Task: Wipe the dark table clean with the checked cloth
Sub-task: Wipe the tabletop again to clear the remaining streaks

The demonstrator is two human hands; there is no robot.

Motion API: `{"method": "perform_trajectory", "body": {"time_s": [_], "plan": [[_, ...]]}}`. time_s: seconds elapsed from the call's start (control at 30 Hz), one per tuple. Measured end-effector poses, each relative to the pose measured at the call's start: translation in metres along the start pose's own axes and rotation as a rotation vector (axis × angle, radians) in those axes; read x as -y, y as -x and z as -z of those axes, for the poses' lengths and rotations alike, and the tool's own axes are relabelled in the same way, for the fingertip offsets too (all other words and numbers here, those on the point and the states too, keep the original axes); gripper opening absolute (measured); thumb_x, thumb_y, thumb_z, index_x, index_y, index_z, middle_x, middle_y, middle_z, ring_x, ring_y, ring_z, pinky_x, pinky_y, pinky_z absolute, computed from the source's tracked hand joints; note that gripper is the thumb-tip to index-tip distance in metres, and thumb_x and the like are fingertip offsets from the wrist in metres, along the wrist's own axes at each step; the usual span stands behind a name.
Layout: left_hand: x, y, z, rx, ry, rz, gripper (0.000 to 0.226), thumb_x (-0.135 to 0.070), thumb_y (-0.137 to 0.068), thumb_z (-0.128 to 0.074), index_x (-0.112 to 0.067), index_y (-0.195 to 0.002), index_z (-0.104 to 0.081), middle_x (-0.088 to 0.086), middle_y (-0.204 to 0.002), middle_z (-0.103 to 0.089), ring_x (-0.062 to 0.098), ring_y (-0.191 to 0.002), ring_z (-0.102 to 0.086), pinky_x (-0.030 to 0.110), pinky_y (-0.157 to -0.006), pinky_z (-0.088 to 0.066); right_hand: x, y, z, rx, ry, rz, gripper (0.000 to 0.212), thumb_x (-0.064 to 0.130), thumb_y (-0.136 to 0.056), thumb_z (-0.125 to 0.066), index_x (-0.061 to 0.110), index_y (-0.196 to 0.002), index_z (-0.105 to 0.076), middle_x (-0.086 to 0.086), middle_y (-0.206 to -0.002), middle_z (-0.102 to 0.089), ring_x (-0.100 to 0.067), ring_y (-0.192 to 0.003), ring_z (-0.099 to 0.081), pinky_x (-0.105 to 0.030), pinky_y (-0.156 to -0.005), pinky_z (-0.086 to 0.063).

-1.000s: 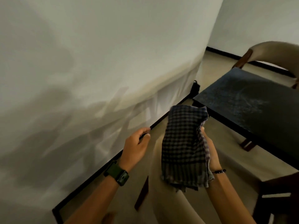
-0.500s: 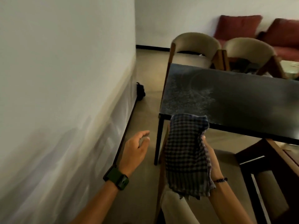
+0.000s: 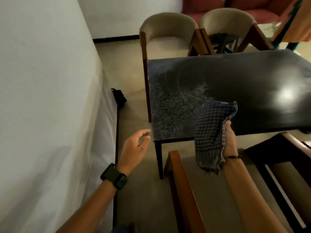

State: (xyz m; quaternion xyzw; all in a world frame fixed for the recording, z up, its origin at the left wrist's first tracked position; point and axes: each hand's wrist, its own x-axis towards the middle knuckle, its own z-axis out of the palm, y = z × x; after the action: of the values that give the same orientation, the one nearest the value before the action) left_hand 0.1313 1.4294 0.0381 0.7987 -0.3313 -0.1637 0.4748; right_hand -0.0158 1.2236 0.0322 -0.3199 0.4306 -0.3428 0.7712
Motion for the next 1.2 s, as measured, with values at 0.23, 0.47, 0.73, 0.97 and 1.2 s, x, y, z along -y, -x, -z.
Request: {"method": "perform_trajectory", "body": {"time_s": [0.23,0.47,0.73,0.97,1.2], "plan": [[0.026,-0.126,-0.034,0.269,0.109,-0.04,0.027,-0.019,-0.092,-0.046,-0.016,-0.118,-0.055,-0.002,-0.116,-0.058,0.009,-0.107,-0.054,0.013,-0.084,-0.042,-0.035,-0.06,-0.073,-0.148,0.299,0.313,0.024,0.023,-0.102,-0.032,0.02,-0.101,-0.057,-0.005,-0.095,-0.056,-0.007,-0.075,-0.054,-0.02,-0.067,-0.046],[0.059,-0.263,-0.019,0.465,0.003,-0.151,0.03,-0.018,-0.094,-0.044,-0.011,-0.121,-0.053,0.005,-0.123,-0.058,0.009,-0.105,-0.051,0.014,-0.081,-0.038,-0.191,-0.1,-0.118,0.108,1.754,0.495,0.046,0.046,-0.1,-0.018,0.036,-0.132,-0.05,0.011,-0.139,-0.05,-0.027,-0.137,-0.035,-0.056,-0.11,-0.011],[0.055,-0.344,-0.049,0.758,-0.027,-0.186,0.028,-0.017,-0.092,-0.046,-0.013,-0.118,-0.055,0.005,-0.118,-0.061,0.008,-0.1,-0.052,0.021,-0.084,-0.04,-0.22,-0.081,-0.147,-0.04,1.958,0.437,0.053,0.05,-0.1,-0.01,0.032,-0.147,-0.026,0.008,-0.155,-0.018,-0.026,-0.144,-0.007,-0.058,-0.107,-0.01],[0.036,-0.337,-0.1,0.982,-0.054,-0.257,0.028,-0.015,-0.091,-0.047,-0.01,-0.117,-0.056,0.007,-0.115,-0.062,0.011,-0.1,-0.054,0.019,-0.082,-0.04,-0.172,-0.134,-0.124,-0.456,1.838,0.126,0.056,0.053,-0.098,-0.008,0.03,-0.146,-0.025,0.008,-0.152,-0.03,-0.023,-0.144,-0.014,-0.056,-0.108,-0.009],[0.028,-0.328,-0.133,1.126,-0.18,-0.4,0.029,-0.008,-0.09,-0.048,-0.005,-0.117,-0.056,0.012,-0.123,-0.058,0.021,-0.115,-0.051,0.015,-0.092,-0.032,-0.081,-0.231,-0.068,-0.64,1.728,-0.001,0.056,0.051,-0.097,-0.017,0.036,-0.149,-0.004,0.011,-0.159,-0.001,-0.022,-0.146,0.005,-0.059,-0.111,0.004]]}}
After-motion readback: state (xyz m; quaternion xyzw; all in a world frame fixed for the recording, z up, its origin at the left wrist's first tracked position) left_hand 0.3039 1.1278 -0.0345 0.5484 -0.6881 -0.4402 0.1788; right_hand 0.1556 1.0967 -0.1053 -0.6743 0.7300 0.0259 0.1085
